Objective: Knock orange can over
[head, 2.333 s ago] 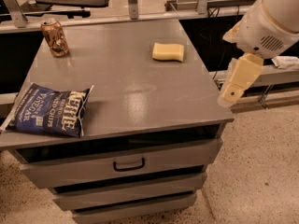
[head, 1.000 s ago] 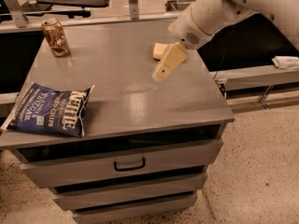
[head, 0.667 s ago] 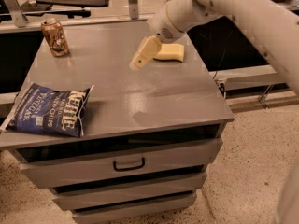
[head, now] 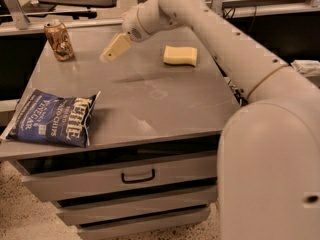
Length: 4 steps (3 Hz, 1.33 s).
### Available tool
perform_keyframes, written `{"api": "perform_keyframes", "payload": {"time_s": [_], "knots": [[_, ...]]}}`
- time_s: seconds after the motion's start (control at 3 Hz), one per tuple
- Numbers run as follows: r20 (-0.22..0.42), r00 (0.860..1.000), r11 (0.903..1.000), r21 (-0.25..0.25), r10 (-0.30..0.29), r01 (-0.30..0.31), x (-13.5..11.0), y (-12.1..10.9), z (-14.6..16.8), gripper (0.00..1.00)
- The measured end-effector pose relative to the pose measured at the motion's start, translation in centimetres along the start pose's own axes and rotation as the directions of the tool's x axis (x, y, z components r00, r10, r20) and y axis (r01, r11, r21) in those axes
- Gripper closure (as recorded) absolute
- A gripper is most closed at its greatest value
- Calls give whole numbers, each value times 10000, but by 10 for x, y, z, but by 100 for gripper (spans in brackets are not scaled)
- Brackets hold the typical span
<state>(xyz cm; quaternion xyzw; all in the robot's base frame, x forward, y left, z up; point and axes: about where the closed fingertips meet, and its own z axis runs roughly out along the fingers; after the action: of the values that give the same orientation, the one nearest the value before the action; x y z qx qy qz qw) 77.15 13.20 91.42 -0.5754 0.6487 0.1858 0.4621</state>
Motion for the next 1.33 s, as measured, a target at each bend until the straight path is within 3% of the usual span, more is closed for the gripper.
{"api": "perform_keyframes", "payload": {"time_s": [0.33,1.0,1.33], "knots": [[753,9970,9998,117,169,-179,-22,-12,52,0],[1425,9874,9970,251,691,-734,-57,-11,118,0],[1731,9782,9933,-65,1145,-1151,-73,-2,143,0]]}}
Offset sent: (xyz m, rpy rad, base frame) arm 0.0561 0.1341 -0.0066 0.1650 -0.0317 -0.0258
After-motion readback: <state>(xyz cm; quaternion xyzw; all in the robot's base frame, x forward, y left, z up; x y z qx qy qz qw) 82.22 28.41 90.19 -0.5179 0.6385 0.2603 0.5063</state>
